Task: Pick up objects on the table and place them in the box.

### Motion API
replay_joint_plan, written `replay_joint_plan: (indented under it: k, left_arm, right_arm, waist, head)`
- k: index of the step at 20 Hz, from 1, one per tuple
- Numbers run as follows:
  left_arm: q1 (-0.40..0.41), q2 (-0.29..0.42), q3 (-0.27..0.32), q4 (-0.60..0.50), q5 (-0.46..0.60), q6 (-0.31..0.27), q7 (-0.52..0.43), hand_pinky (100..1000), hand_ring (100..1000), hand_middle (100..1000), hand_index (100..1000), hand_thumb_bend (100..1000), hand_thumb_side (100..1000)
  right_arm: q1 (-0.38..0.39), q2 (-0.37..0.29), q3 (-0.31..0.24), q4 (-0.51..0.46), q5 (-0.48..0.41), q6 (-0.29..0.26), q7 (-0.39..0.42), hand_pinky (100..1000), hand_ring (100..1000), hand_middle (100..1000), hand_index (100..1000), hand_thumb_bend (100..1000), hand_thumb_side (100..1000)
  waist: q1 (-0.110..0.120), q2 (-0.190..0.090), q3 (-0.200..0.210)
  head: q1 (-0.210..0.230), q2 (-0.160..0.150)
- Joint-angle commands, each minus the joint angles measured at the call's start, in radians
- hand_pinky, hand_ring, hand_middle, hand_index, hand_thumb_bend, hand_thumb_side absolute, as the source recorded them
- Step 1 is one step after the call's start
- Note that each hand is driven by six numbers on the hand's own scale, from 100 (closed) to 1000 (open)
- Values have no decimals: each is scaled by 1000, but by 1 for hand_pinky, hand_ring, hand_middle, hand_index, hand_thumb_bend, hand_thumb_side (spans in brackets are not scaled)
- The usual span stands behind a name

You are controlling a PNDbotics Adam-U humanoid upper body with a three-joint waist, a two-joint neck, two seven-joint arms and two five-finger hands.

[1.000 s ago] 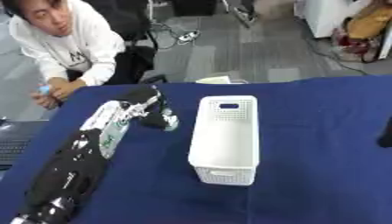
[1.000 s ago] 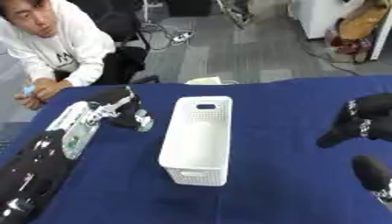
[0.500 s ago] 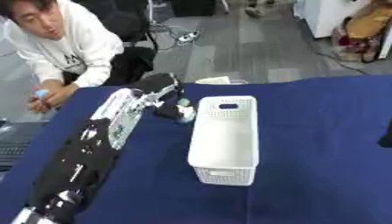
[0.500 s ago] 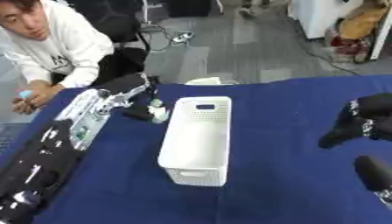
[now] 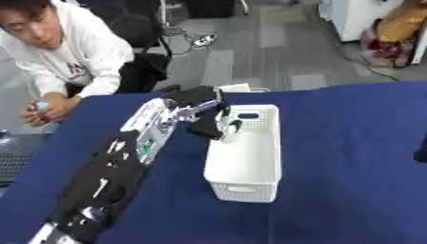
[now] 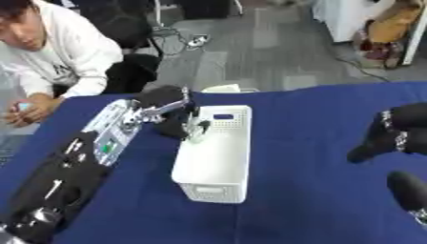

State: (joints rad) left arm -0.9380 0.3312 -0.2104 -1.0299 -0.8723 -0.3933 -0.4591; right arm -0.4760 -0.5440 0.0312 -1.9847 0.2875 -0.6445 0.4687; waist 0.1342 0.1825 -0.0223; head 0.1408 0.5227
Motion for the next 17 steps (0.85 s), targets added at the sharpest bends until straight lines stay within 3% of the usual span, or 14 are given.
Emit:
replay_joint_plan:
  k: [1, 4, 6, 8, 11, 13, 14, 15, 16, 17]
  left_arm:
    - [-19, 16, 10, -15, -44, -59, -46, 1000, 1000, 1000, 1000, 1000, 877]
    - [18, 26, 57, -70, -43, -68, 72, 1000, 947, 976, 1000, 1000, 900]
    - [64, 36, 87, -118, -33, -37, 171, 1000, 882, 943, 1000, 986, 827]
    - [126, 47, 116, -182, -20, 18, 215, 942, 825, 908, 979, 837, 794]
    - [207, 60, 130, -289, 17, 98, 113, 852, 781, 867, 931, 720, 818]
    - [255, 62, 134, -371, 88, 128, -24, 675, 642, 758, 875, 655, 827]
    - [274, 62, 140, -419, 132, 141, -71, 649, 626, 741, 852, 638, 830]
    - [287, 66, 147, -457, 163, 158, -106, 722, 678, 783, 891, 675, 823]
    - [300, 57, 158, -507, 200, 162, -106, 410, 476, 607, 734, 562, 783]
    - [324, 52, 167, -564, 244, 162, -73, 384, 456, 593, 724, 556, 767]
  right_arm:
    - [-24, -10, -4, -15, -5, -72, 73, 121, 427, 433, 631, 100, 1000]
    - [-27, -11, -6, -15, -6, -72, 71, 122, 426, 433, 631, 100, 1000]
    - [-26, -12, -8, -15, -5, -71, 70, 121, 427, 433, 631, 100, 1000]
    - [-24, -16, -8, -15, -3, -71, 69, 120, 427, 432, 631, 100, 1000]
    - [-20, -20, -11, -15, 2, -70, 67, 119, 427, 432, 631, 100, 1000]
    - [-14, -22, -13, -15, 6, -69, 65, 118, 428, 431, 630, 101, 1000]
    - [-12, -23, -14, -15, 8, -69, 64, 117, 428, 431, 630, 101, 1000]
    - [-11, -23, -14, -15, 10, -69, 63, 118, 428, 431, 631, 101, 1000]
    - [-9, -23, -14, -15, 12, -69, 62, 116, 428, 430, 630, 102, 1000]
    - [-7, -23, -15, -15, 14, -68, 61, 115, 427, 430, 630, 102, 1000]
  waist:
    - [-3, -22, 1]
    - [-3, -22, 2]
    - [-2, -20, 5]
    - [-1, -18, 10]
    - [-3, -15, 16]
    - [-7, -13, 22]
    - [-10, -13, 25]
    - [-10, -13, 26]
    - [-14, -11, 29]
    - [-16, -9, 32]
  head:
    - [6, -5]
    - [0, -5]
    - [-6, -3]
    - [-12, 1]
    - [-20, 7]
    - [-23, 13]
    - [-23, 15]
    - [-23, 15]
    - [-21, 15]
    - [-20, 15]
